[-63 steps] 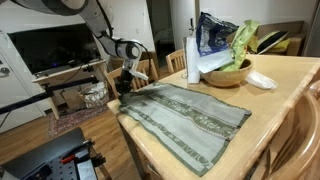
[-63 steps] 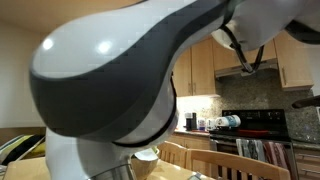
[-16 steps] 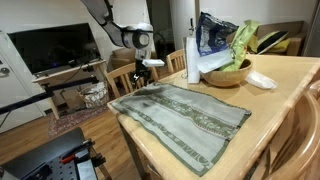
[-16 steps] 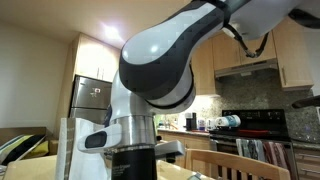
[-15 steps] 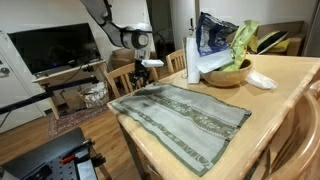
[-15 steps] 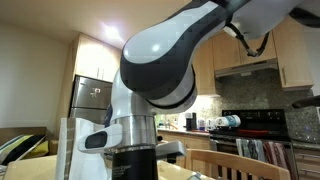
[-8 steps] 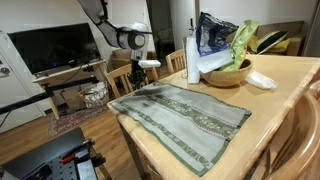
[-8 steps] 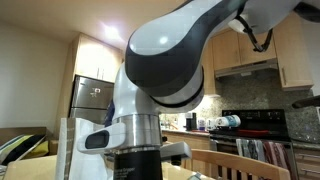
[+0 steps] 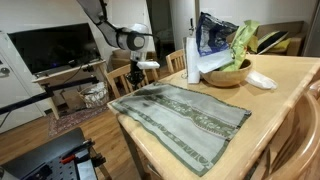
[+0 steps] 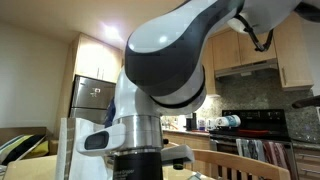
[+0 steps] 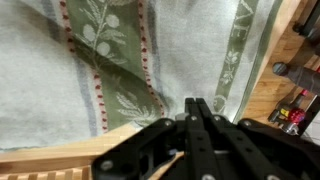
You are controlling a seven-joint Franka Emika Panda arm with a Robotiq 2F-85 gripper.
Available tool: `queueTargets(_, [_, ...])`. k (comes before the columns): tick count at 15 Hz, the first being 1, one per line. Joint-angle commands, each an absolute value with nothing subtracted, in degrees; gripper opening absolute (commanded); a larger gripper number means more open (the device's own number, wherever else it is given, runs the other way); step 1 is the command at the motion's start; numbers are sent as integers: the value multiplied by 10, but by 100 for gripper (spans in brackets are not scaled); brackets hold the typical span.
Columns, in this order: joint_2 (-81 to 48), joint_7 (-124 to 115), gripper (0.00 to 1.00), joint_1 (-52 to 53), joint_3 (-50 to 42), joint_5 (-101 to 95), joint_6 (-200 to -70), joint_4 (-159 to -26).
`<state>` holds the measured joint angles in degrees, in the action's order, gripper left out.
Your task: Slide the wooden bowl forward then unfold the towel
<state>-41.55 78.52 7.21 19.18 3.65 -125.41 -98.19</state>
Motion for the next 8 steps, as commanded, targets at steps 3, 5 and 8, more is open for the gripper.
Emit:
queueTargets(3, [-398, 790, 5, 61, 199, 60, -1285, -1000])
queueTargets(5, [-404, 790, 5, 64, 198, 58, -1296, -995])
queueTargets(8, [-416, 788, 4, 72, 197, 51, -1300, -984])
